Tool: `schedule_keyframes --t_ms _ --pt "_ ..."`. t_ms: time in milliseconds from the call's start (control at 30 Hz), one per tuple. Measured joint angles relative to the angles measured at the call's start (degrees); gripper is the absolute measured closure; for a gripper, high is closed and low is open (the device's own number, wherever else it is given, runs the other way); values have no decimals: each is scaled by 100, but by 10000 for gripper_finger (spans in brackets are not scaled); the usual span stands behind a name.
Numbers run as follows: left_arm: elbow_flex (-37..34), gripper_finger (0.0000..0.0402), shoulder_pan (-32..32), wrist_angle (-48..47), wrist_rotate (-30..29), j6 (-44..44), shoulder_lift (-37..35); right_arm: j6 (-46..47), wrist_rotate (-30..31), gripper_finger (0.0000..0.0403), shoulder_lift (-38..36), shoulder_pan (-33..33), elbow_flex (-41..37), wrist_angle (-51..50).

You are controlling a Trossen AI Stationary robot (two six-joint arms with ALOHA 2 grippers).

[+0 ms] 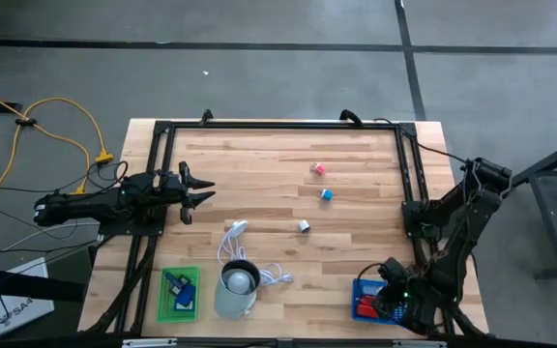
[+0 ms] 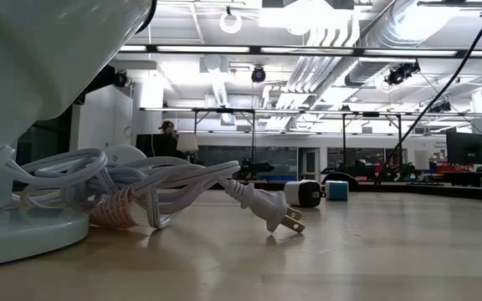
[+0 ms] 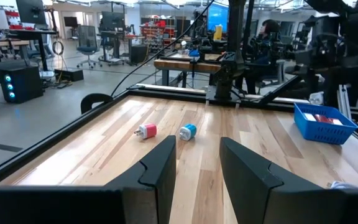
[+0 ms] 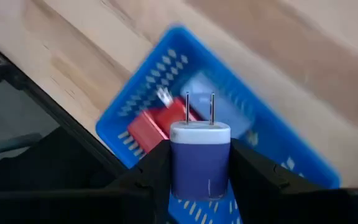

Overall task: Pick & Place Office items
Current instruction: Put the violet charger adapter into the blue basket

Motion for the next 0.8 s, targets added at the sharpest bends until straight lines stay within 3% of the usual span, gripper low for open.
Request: schedule_keyframes --t_ms 333,800 --pt "0 281 0 0 0 0 0 1138 -544 275 682 323 -2 403" --pt "1 281 0 -2 0 0 1 1461 -934 275 755 415 -9 427"
